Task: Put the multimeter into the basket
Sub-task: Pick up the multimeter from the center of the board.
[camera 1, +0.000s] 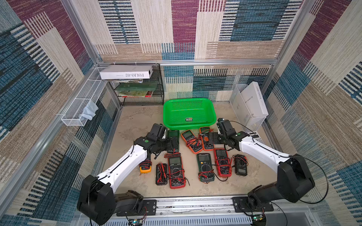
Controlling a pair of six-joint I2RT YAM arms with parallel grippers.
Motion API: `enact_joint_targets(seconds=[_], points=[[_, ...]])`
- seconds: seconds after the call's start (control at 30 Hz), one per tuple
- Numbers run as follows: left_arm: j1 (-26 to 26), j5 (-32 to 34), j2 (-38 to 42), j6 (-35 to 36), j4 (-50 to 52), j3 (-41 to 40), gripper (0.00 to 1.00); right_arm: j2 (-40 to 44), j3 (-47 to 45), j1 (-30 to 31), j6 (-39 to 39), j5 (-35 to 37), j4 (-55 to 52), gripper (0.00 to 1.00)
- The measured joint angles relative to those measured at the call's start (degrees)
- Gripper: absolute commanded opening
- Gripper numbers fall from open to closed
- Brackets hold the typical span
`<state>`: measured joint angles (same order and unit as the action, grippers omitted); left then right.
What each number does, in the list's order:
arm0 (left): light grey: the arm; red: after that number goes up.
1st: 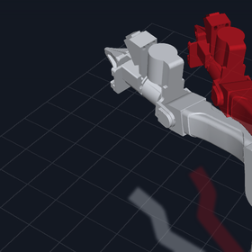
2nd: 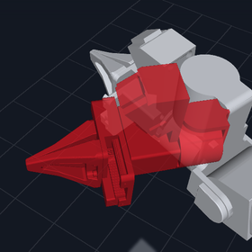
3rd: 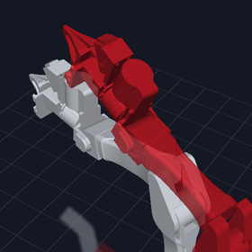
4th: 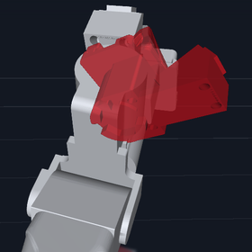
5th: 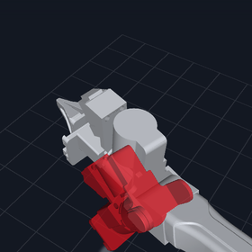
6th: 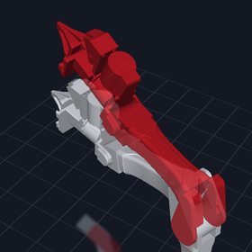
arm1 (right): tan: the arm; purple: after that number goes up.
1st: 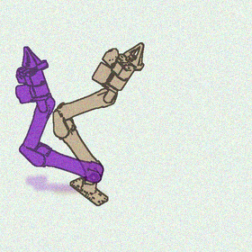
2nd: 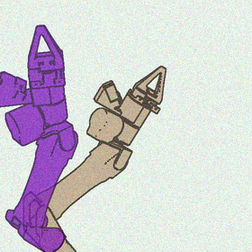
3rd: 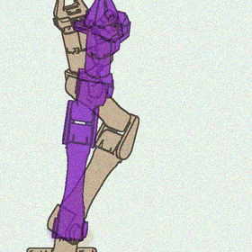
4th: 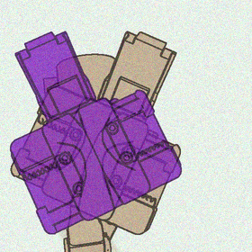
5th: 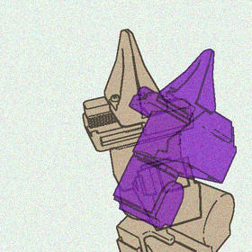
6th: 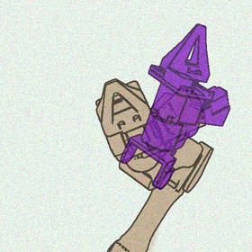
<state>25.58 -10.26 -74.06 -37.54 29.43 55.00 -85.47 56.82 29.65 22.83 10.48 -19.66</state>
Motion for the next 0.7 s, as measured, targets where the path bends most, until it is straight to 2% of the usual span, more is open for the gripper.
enact_joint_targets(seconds=[0.27,0.7], points=[[0.6,-0.2,-0.8,-0.9,-0.5,0.4,0.99,-6.8,3.5,1.5,-1.9,1.0,1.4,0.99],[0.8,0.1,-0.9,-1.0,1.0,0.3,1.0,-12.8,5.2,2.4,-3.0,-0.5,4.3,0.99]])
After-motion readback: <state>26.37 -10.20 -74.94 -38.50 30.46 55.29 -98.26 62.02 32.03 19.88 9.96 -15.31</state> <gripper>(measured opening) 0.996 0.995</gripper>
